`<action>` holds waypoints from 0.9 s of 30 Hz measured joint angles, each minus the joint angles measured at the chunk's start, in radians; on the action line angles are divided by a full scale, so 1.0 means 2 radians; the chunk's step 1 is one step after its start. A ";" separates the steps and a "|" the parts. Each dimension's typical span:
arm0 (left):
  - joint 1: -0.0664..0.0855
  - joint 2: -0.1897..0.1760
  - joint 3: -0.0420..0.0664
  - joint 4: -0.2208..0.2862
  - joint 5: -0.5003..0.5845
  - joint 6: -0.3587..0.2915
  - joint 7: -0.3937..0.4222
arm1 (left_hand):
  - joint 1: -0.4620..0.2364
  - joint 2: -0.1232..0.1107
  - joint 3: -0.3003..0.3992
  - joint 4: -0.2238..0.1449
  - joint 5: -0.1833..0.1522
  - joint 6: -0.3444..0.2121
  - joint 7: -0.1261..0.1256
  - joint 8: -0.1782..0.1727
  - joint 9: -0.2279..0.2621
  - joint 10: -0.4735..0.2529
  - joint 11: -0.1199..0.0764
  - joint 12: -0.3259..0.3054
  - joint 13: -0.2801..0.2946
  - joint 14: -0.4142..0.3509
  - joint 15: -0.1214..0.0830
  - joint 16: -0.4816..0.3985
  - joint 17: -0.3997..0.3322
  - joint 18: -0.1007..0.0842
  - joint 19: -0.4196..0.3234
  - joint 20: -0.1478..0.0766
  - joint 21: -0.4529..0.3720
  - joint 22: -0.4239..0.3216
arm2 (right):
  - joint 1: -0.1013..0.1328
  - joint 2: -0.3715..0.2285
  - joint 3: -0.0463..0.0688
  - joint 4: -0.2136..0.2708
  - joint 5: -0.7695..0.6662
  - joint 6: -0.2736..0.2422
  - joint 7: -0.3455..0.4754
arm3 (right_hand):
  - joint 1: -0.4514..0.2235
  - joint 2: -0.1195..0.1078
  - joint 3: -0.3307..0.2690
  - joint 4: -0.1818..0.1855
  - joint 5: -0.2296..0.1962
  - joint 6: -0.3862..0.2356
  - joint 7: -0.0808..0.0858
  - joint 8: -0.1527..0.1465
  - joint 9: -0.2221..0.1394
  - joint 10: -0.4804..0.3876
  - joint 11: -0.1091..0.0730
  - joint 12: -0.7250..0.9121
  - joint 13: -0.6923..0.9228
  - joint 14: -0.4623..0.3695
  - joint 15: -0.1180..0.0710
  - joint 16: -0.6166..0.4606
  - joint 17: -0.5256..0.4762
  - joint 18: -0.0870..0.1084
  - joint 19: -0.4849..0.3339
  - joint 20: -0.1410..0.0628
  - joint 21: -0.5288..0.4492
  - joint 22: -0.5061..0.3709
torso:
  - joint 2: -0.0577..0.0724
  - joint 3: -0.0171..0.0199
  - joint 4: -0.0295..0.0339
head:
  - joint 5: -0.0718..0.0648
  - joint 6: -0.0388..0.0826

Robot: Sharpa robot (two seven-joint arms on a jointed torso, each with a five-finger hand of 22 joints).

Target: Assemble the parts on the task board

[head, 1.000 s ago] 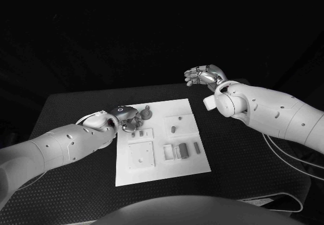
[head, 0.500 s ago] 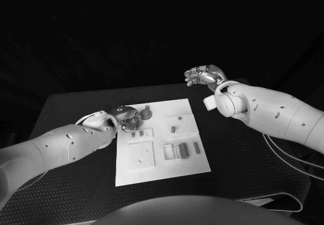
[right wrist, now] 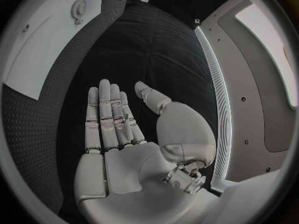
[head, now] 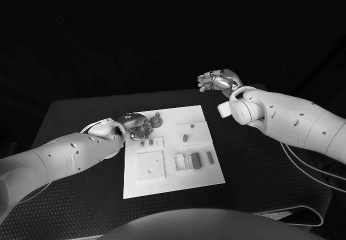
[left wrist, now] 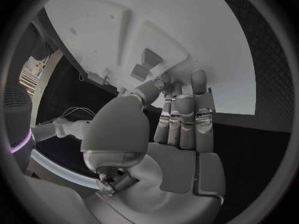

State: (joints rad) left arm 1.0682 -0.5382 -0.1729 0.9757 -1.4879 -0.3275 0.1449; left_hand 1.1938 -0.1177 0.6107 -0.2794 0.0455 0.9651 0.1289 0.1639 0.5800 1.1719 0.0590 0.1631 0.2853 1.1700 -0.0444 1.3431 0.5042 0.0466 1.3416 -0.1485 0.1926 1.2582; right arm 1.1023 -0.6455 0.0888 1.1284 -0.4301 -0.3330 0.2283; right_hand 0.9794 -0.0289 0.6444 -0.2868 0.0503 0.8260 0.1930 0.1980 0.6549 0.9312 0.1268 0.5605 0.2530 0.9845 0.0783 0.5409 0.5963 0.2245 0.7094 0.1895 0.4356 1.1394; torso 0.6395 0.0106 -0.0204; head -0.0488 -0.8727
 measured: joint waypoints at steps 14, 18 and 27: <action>0.000 -0.003 0.000 0.000 0.001 -0.001 0.000 | -0.001 -0.009 -0.011 0.000 0.000 -0.043 0.012 -0.007 -0.003 -0.035 0.006 0.017 0.014 -0.010 0.008 0.000 -0.001 -0.001 -0.001 0.008 -0.009 0.005 | 0.000 0.000 0.000 -0.001 0.000 0.000 0.000 | 0.000 0.000 0.000 0.000 0.000 0.000 0.000 0.000 0.000 0.000 0.000 0.000 -0.001 0.000 0.000 0.000 0.000 0.000 0.000 0.000 0.000 0.000 | 0.000 0.0004 0.0000 | 0.000 0.000; 0.000 -0.004 0.000 0.000 0.002 -0.002 0.000 | -0.005 -0.014 -0.018 -0.001 0.000 -0.048 0.010 -0.007 -0.003 -0.049 0.002 0.018 0.016 -0.013 0.015 0.000 -0.001 0.000 -0.003 0.015 -0.013 0.006 | 0.000 0.000 0.000 -0.001 0.000 0.000 0.000 | 0.000 0.000 0.000 0.000 0.000 0.000 0.000 0.000 0.000 0.000 0.000 0.000 -0.001 0.000 0.000 0.000 0.001 0.000 0.000 0.000 0.000 0.000 | 0.000 0.0005 -0.0002 | 0.000 0.000; 0.000 -0.007 0.000 0.000 0.003 -0.004 0.000 | -0.003 -0.016 -0.024 -0.002 0.000 -0.054 0.008 -0.007 -0.004 -0.065 0.006 0.018 0.015 -0.018 0.020 0.002 -0.001 0.008 -0.004 0.021 -0.015 0.008 | 0.000 0.000 0.000 0.000 0.000 0.000 0.000 | 0.000 0.000 0.000 0.000 0.000 0.000 0.000 0.000 0.000 0.000 0.000 0.000 -0.001 0.000 0.000 -0.002 0.001 0.000 0.000 0.000 0.000 0.000 | 0.000 0.0008 -0.0002 | 0.000 0.000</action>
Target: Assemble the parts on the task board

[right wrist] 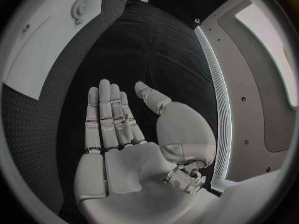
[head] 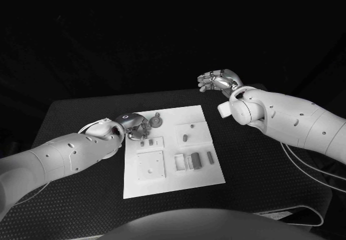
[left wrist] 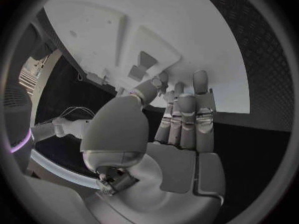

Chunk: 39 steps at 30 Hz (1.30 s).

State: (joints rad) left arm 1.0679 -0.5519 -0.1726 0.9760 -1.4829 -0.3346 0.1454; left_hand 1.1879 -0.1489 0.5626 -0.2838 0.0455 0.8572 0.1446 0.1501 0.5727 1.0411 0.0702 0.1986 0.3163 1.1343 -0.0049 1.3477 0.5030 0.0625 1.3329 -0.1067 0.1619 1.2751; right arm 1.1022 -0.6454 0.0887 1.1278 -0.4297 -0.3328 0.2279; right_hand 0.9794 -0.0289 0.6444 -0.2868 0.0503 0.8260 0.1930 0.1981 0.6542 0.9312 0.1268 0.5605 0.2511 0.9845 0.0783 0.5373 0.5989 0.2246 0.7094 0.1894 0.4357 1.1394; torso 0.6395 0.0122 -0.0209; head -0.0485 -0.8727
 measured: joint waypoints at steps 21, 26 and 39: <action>0.017 -0.068 0.030 0.017 0.135 0.003 0.009 | 0.003 0.008 0.006 0.006 0.000 0.012 0.013 0.018 0.002 -0.033 0.023 0.029 0.008 -0.019 0.005 -0.017 -0.013 0.011 -0.021 0.013 -0.024 -0.002 | 0.000 -0.002 0.000 -0.029 -0.054 0.015 -0.013 | 0.026 -0.005 -0.002 -0.002 0.000 0.000 0.000 0.000 -0.002 0.000 0.000 0.000 -0.007 0.005 0.002 -0.012 0.014 0.000 -0.002 0.002 -0.005 0.003 | 0.000 0.0000 0.0011 | 0.000 0.001; 0.029 -0.086 0.035 0.022 0.266 0.010 0.014 | -0.014 0.016 0.006 0.013 0.000 0.020 0.016 0.025 0.004 -0.006 0.008 0.058 0.019 -0.047 0.001 -0.059 -0.033 0.011 -0.061 0.019 -0.048 -0.020 | 0.000 -0.006 0.000 -0.031 -0.132 0.036 -0.024 | 0.037 -0.010 -0.003 -0.003 0.000 0.000 0.000 0.003 -0.002 0.000 0.000 0.000 -0.008 0.015 -0.003 -0.012 0.021 0.001 0.004 0.005 -0.005 0.006 | 0.000 0.0000 0.0009 | -0.001 0.005; 0.051 -0.125 0.035 0.073 0.513 0.044 0.030 | -0.070 0.023 -0.013 0.005 0.000 0.014 0.011 0.036 0.006 -0.029 0.037 0.028 -0.004 -0.150 0.050 -0.245 -0.109 -0.025 -0.239 0.056 -0.051 -0.141 | 0.000 -0.016 0.000 0.015 -0.432 0.087 -0.093 | 0.057 -0.027 -0.006 -0.003 0.000 0.006 -0.003 0.007 -0.005 0.013 -0.004 -0.003 -0.017 0.043 -0.014 -0.012 0.040 0.008 0.031 0.003 0.004 0.011 | 0.000 0.0000 0.0006 | 0.006 0.019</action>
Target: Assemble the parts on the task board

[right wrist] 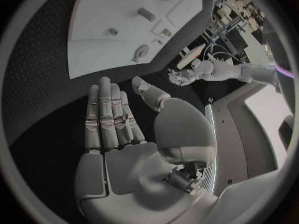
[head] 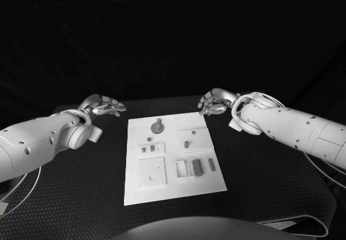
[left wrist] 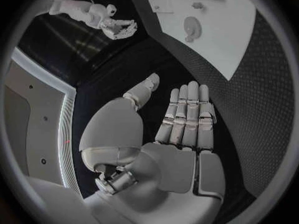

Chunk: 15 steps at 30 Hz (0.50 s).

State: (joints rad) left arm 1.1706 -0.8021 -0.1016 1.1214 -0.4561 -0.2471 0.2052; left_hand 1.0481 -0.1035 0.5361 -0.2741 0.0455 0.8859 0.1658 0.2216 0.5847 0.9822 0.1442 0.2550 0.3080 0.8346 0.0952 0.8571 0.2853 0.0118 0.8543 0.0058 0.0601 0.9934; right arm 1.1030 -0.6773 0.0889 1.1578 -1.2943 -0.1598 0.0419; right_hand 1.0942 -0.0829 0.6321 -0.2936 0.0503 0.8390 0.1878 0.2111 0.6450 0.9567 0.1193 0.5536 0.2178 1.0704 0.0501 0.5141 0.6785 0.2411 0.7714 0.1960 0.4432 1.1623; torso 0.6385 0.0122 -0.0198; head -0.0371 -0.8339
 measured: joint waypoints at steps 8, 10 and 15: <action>0.000 0.007 0.000 0.013 0.050 0.016 0.013 | -0.001 0.001 -0.005 -0.005 0.000 -0.007 -0.002 0.005 0.000 0.003 -0.002 -0.019 -0.019 0.000 0.009 -0.054 -0.005 -0.002 -0.007 0.006 0.000 -0.044 | 0.000 0.010 -0.012 -0.004 -0.112 0.009 -0.024 | -0.001 -0.006 0.001 0.001 0.000 -0.001 0.001 0.000 -0.010 0.011 0.002 -0.040 -0.021 0.036 -0.013 0.009 0.019 0.000 0.036 -0.011 0.014 0.005 | -0.001 -0.0013 0.0006 | 0.009 0.008; 0.000 0.010 0.000 0.016 0.056 0.020 0.017 | -0.003 0.003 -0.005 -0.005 0.000 -0.007 -0.002 0.006 0.000 0.005 -0.003 -0.021 -0.021 0.000 0.009 -0.061 -0.004 -0.002 -0.007 0.006 0.000 -0.048 | 0.000 0.013 -0.015 -0.006 -0.132 0.011 -0.028 | 0.001 -0.007 0.001 0.001 0.000 -0.001 0.001 0.000 -0.012 0.015 0.002 -0.053 -0.027 0.047 -0.016 0.016 0.026 0.000 0.048 -0.016 0.019 0.007 | -0.002 -0.0016 0.0006 | 0.012 0.010; 0.000 0.012 0.000 0.021 0.066 0.027 0.023 | -0.003 0.003 -0.010 -0.005 0.000 -0.009 -0.004 0.008 -0.002 0.007 -0.004 -0.027 -0.027 0.000 0.009 -0.077 -0.001 -0.002 -0.007 0.006 0.000 -0.060 | 0.000 0.019 -0.023 -0.013 -0.169 0.014 -0.036 | 0.001 -0.007 0.001 0.001 0.000 0.002 -0.002 0.000 -0.017 0.031 -0.001 -0.084 -0.040 0.065 -0.021 0.029 0.042 0.006 0.071 -0.028 0.025 0.010 | -0.003 -0.0026 0.0018 | 0.012 0.018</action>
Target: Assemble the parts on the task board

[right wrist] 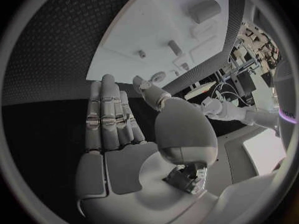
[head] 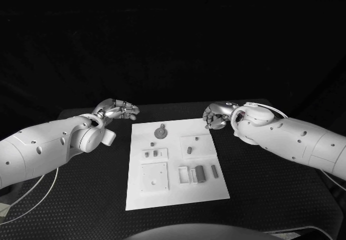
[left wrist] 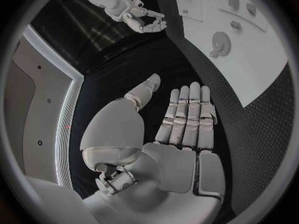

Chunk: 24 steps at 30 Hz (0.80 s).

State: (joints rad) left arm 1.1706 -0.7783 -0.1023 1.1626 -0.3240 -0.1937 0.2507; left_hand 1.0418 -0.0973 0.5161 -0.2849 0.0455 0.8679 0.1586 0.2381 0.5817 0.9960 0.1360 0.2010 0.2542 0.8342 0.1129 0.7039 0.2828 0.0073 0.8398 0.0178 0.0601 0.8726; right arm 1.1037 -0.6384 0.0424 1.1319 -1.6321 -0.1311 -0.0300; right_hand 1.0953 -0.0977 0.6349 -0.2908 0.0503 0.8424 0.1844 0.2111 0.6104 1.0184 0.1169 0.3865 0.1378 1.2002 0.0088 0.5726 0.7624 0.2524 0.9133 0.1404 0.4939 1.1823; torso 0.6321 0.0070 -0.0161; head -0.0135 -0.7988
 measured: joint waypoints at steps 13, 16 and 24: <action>0.000 0.002 0.000 0.007 0.013 0.005 0.008 | 0.000 0.000 -0.007 0.001 0.000 -0.004 0.004 0.002 -0.002 0.007 0.003 -0.002 -0.006 0.000 0.003 -0.016 0.007 0.000 0.002 0.002 0.000 -0.013 | 0.000 0.013 -0.024 -0.012 -0.051 0.011 -0.012 | 0.006 -0.010 0.002 -0.002 0.000 0.004 -0.001 0.000 -0.005 0.012 0.000 -0.025 -0.009 0.004 -0.002 0.006 0.013 0.002 0.007 -0.002 0.002 0.002 | 0.000 -0.0002 0.0009 | 0.006 0.011; 0.000 0.004 0.000 0.008 0.015 0.006 0.009 | 0.000 0.000 -0.007 0.001 0.000 -0.004 0.004 0.002 -0.002 0.009 0.005 -0.005 -0.007 0.000 0.003 -0.019 0.008 0.000 0.002 0.002 0.000 -0.015 | 0.000 0.020 -0.030 -0.016 -0.054 0.012 -0.012 | 0.006 -0.010 0.002 -0.002 0.000 0.004 -0.001 0.000 -0.005 0.012 0.000 -0.029 -0.010 0.004 -0.002 0.006 0.014 0.002 0.007 -0.002 0.002 0.002 | 0.001 -0.0003 0.0004 | 0.009 0.011; 0.000 0.005 0.000 0.008 0.018 0.007 0.011 | -0.002 0.002 -0.009 0.001 0.000 -0.004 0.004 0.002 -0.003 0.009 0.005 -0.005 -0.008 -0.002 0.005 -0.023 0.010 0.000 0.004 0.004 0.000 -0.018 | 0.000 0.038 -0.041 -0.022 -0.058 0.012 -0.011 | 0.006 -0.010 0.002 -0.002 0.000 0.004 -0.001 0.000 -0.007 0.014 0.001 -0.035 -0.013 0.004 -0.002 0.008 0.017 0.002 0.010 -0.003 0.002 0.003 | 0.001 0.0000 0.0000 | 0.020 0.011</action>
State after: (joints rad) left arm 1.1706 -0.7675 -0.1019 1.1780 -0.2882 -0.1804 0.2723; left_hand 1.0380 -0.0934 0.4976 -0.2822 0.0455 0.8608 0.1658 0.2430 0.5754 1.0133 0.1463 0.1915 0.2378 0.8307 0.1234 0.6574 0.3037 0.0074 0.8472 0.0251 0.0601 0.8364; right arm 1.1029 -0.5631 -0.0387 1.0888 -1.7472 -0.1079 -0.0516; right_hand 1.1072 -0.1173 0.6391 -0.2951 0.0503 0.8513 0.1826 0.2110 0.5965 1.0457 0.1195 0.3165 0.1126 1.2076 0.0055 0.5883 0.7964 0.2557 0.9331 0.1341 0.4979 1.1881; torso 0.6341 0.0070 -0.0161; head 0.0261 -0.7760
